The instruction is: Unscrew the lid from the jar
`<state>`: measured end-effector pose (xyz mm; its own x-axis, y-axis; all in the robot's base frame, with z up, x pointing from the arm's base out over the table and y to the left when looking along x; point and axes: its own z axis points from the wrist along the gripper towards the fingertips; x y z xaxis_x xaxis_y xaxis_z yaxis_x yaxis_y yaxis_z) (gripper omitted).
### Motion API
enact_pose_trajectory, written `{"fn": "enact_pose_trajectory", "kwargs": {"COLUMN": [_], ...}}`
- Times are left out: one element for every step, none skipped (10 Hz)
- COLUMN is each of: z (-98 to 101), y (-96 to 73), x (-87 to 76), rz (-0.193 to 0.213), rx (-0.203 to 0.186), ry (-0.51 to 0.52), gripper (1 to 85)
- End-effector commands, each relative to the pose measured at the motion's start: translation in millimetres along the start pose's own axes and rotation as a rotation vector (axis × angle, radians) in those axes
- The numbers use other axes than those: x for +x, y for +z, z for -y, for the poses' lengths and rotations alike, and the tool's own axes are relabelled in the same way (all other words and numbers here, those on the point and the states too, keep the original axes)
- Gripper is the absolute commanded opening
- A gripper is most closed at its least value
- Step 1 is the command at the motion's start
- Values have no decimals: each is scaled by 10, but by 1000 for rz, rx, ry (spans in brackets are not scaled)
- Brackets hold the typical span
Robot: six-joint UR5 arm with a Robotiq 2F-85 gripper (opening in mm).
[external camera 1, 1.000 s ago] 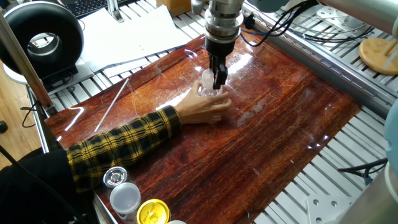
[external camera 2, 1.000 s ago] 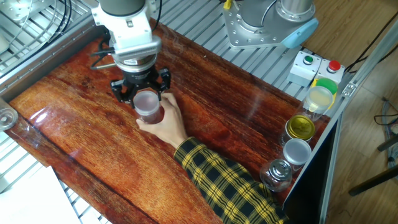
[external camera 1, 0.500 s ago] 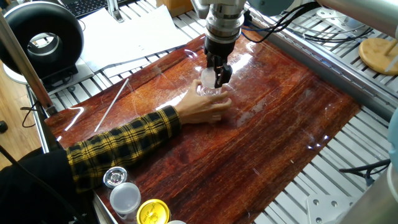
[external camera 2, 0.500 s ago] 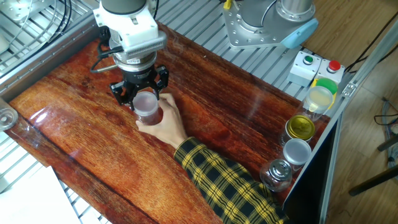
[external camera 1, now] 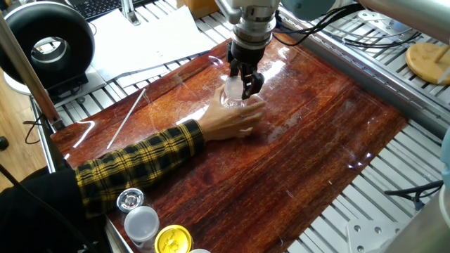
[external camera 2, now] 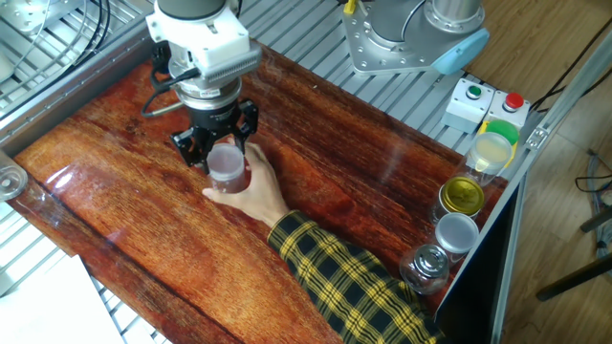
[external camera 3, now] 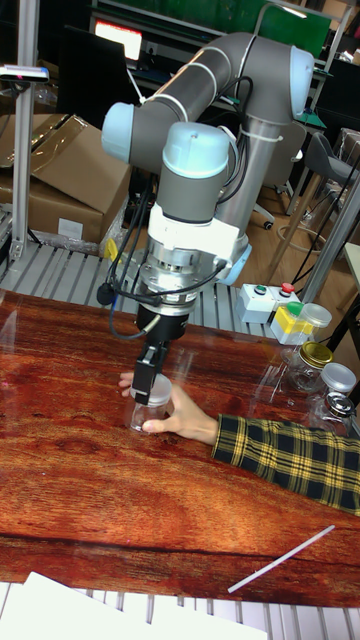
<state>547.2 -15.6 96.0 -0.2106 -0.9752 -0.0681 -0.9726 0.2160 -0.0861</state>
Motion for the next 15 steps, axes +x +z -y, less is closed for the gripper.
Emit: {"fn": "enact_pose_trajectory", "kwargs": {"z": [47, 47, 44, 43, 39, 32, 28, 20, -13, -85, -129, -134, -129, -127, -118], "y": [-3, -6, -8, -8, -8, -8, -9, -12, -14, -6, 0, 16, 22, 22, 22], "x": [-54, -58, -61, -60, -59, -50, -44, -34, 15, 48, 59, 64, 75, 92, 98], "rz": [12, 14, 15, 15, 15, 12, 10, 9, -3, -10, -14, -18, -23, -29, -31], "rx": [23, 24, 24, 24, 22, 20, 18, 15, 7, -14, -28, -31, -29, -26, -23], "ry": [-57, -58, -60, -60, -49, -35, -19, 7, 84, 193, 310, 376, 394, 393, 381], "gripper": [430, 430, 430, 430, 430, 430, 430, 430, 433, 443, 487, 590, 610, 617, 617]}}
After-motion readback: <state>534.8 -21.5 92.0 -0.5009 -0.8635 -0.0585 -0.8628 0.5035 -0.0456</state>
